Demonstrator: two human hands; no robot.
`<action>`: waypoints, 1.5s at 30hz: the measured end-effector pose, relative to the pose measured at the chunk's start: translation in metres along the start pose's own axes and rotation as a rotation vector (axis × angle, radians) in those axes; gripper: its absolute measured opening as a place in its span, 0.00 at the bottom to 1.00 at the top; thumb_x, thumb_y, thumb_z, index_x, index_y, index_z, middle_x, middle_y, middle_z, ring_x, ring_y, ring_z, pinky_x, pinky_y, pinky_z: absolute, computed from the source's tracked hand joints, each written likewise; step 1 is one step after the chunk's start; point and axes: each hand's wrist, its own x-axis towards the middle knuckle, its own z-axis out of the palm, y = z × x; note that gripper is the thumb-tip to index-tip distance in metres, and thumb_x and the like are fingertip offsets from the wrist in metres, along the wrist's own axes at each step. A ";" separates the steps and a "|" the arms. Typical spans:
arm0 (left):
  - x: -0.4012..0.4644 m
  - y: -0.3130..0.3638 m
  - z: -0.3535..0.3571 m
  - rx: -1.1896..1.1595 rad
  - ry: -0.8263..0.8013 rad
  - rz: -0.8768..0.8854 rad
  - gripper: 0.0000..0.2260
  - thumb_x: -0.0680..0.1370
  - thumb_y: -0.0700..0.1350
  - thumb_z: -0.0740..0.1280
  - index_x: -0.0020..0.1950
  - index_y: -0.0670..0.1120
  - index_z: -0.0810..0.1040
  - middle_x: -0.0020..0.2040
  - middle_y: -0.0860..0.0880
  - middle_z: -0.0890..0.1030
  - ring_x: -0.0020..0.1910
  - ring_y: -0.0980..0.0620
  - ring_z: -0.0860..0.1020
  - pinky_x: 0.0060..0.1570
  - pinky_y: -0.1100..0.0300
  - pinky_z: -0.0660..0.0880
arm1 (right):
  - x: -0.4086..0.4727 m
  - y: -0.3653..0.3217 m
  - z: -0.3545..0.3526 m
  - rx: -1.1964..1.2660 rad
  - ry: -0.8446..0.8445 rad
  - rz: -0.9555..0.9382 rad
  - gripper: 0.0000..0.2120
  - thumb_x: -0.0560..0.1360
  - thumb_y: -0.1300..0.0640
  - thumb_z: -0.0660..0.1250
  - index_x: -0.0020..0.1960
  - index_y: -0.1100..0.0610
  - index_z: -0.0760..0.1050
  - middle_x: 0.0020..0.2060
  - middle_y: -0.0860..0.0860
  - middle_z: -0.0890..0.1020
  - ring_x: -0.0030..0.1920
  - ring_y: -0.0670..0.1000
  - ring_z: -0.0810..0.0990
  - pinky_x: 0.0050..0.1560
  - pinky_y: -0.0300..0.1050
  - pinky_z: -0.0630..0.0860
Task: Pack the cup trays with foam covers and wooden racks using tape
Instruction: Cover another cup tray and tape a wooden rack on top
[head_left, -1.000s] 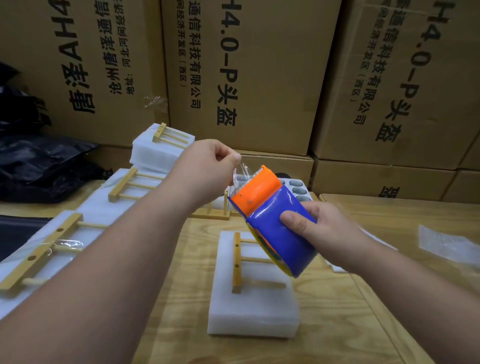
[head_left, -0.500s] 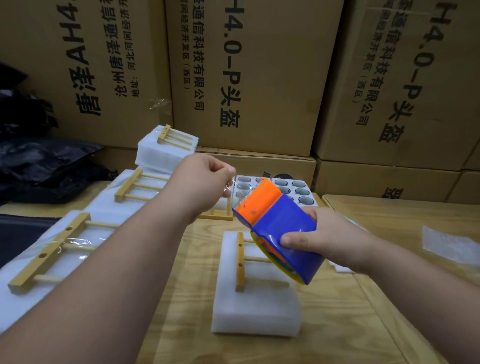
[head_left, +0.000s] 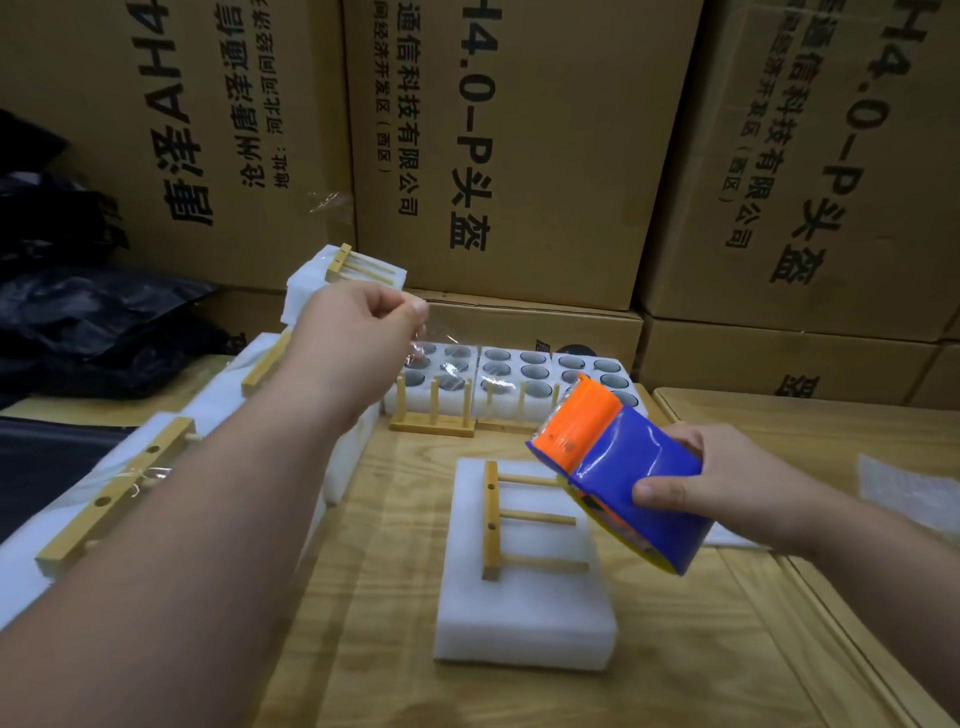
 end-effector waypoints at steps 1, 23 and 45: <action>-0.001 -0.004 0.000 -0.015 0.007 -0.020 0.09 0.81 0.47 0.67 0.42 0.50 0.83 0.35 0.53 0.84 0.32 0.60 0.83 0.33 0.62 0.73 | 0.001 -0.003 -0.005 -0.015 0.014 0.003 0.29 0.55 0.30 0.79 0.48 0.48 0.83 0.44 0.52 0.88 0.45 0.53 0.86 0.48 0.49 0.79; -0.058 -0.143 0.052 -0.602 0.066 -0.782 0.09 0.82 0.40 0.66 0.43 0.42 0.77 0.34 0.49 0.78 0.25 0.60 0.76 0.21 0.71 0.65 | 0.080 -0.036 -0.021 -0.558 0.072 0.130 0.27 0.79 0.35 0.62 0.32 0.53 0.79 0.28 0.51 0.82 0.26 0.45 0.78 0.30 0.43 0.70; -0.089 -0.176 0.079 -0.066 -0.022 -0.712 0.08 0.78 0.45 0.69 0.42 0.45 0.85 0.32 0.50 0.84 0.32 0.49 0.82 0.35 0.59 0.78 | 0.099 -0.027 -0.007 -0.665 -0.054 0.205 0.26 0.79 0.35 0.62 0.40 0.57 0.82 0.33 0.51 0.84 0.35 0.52 0.84 0.36 0.48 0.77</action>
